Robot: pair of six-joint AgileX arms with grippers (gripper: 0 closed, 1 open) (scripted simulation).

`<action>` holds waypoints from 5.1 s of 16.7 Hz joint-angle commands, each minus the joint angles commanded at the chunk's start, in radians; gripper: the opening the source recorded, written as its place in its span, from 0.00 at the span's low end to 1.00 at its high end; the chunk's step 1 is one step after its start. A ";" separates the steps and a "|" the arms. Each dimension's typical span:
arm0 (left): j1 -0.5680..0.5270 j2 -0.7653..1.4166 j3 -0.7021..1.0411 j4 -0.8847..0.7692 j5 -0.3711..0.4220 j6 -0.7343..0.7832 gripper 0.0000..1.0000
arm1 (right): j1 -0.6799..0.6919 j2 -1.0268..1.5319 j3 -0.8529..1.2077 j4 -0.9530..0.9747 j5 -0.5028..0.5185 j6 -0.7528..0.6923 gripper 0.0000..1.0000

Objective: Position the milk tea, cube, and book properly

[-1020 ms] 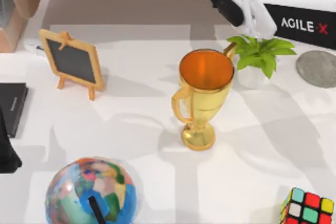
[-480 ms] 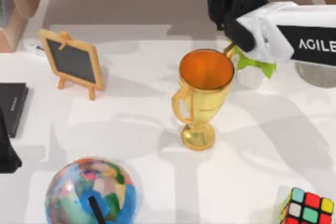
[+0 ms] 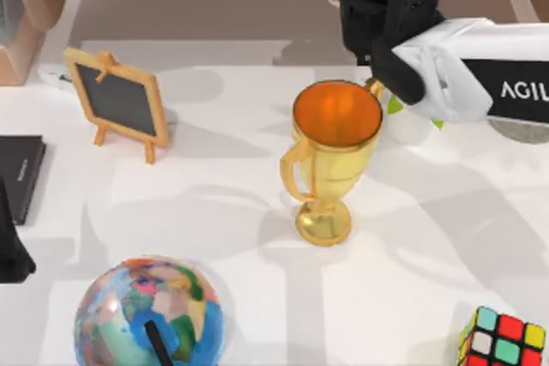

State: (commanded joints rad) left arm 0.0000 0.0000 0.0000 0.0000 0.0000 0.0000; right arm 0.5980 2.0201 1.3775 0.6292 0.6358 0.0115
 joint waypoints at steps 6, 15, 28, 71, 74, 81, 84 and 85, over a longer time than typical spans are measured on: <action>0.000 0.000 0.000 0.000 0.000 0.000 1.00 | -0.089 -0.074 -0.141 0.162 -0.102 -0.008 0.00; 0.000 0.000 0.000 0.000 0.000 0.000 1.00 | -0.395 -0.205 -0.541 0.496 -0.423 -0.023 0.00; 0.000 0.000 0.000 0.000 0.000 0.000 1.00 | -0.582 -0.043 -0.646 0.604 -0.589 -0.004 0.00; 0.000 0.000 0.000 0.000 0.000 0.000 1.00 | -0.582 0.019 -0.781 0.803 -0.587 -0.006 1.00; 0.000 0.000 0.000 0.000 0.000 0.000 1.00 | -0.581 0.020 -0.782 0.804 -0.587 -0.005 1.00; 0.000 0.000 0.000 0.000 0.000 0.000 1.00 | -0.583 -0.115 -0.807 0.693 -0.587 -0.005 1.00; 0.000 0.000 0.000 0.000 0.000 0.000 1.00 | -0.581 -0.217 -0.828 0.614 -0.588 -0.004 1.00; 0.000 0.000 0.000 0.000 0.000 0.000 1.00 | -0.581 -0.240 -0.832 0.594 -0.588 -0.004 1.00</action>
State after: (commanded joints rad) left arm 0.0000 0.0000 0.0000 0.0000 0.0000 0.0000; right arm 0.0173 1.7798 0.5451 1.2234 0.0482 0.0074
